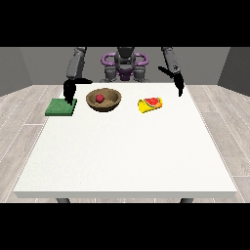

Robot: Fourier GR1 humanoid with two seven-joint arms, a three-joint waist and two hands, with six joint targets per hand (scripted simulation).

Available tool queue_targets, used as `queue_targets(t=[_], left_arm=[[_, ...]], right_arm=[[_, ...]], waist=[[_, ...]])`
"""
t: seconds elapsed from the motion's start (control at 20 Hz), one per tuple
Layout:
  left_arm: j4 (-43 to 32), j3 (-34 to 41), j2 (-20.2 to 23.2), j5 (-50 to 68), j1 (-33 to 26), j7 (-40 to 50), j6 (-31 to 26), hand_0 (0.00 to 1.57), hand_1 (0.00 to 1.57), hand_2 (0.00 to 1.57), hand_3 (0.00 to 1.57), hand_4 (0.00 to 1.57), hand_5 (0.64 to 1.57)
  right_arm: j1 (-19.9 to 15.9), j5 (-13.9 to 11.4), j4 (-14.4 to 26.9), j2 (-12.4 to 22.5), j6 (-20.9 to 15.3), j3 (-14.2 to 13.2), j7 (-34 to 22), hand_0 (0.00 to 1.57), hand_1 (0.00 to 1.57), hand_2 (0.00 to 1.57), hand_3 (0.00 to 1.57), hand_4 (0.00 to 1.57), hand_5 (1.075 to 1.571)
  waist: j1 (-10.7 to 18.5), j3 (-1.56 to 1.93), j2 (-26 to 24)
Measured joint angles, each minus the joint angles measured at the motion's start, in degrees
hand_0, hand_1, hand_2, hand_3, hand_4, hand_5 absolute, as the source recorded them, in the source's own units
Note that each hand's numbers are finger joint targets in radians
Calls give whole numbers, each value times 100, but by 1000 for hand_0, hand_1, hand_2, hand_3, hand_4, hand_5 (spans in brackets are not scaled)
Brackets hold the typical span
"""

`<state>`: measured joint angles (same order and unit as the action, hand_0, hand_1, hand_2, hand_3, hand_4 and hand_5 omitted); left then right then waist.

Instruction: Pick the cup and pour the ball into the bowl, then pick the bowl and place it on the pad

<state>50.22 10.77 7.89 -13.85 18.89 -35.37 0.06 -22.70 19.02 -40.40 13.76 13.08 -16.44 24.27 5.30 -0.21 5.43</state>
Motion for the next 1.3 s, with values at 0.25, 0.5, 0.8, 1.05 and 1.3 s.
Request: queue_targets(t=[0.25, 0.5, 0.8, 1.05, 1.3], left_arm=[[355, -129, -21, 31, 60, 247, -59, 0, 0, 0, 0, 0, 694], [584, -163, 68, 100, 44, 147, -153, 0, 0, 0, 0, 0, 697], [993, -261, 137, 125, 142, 319, -265, 0, 0, 0, 0, 0, 699], [1220, -480, 65, 68, 337, 322, -392, 0, 0, 0, 0, 0, 714], [1415, -648, 42, 10, 604, 285, -487, 0, 0, 0, 0, 0, 716]], right_arm=[[-59, -32, 455, -316, -160, 19, 295, 0, 0, 0, 0, 0, 1571], [-473, 46, 796, -341, -306, -82, 364, 0, 0, 0, 0, 0, 1569], [-607, 137, 1006, -345, -472, -242, 732, 1244, 1244, 1425, 511, 424, 1537], [-218, -714, 861, 80, -1405, 256, 994, 1571, 1571, 1571, 1571, 1200, 1559], [154, -1660, 600, 770, -2460, 726, 1299, 1571, 1571, 1571, 1571, 1298, 1568]], waist=[[131, 18, 125], [263, 14, 393], [424, -86, 589], [882, -306, 733], [1360, -422, 1099]])
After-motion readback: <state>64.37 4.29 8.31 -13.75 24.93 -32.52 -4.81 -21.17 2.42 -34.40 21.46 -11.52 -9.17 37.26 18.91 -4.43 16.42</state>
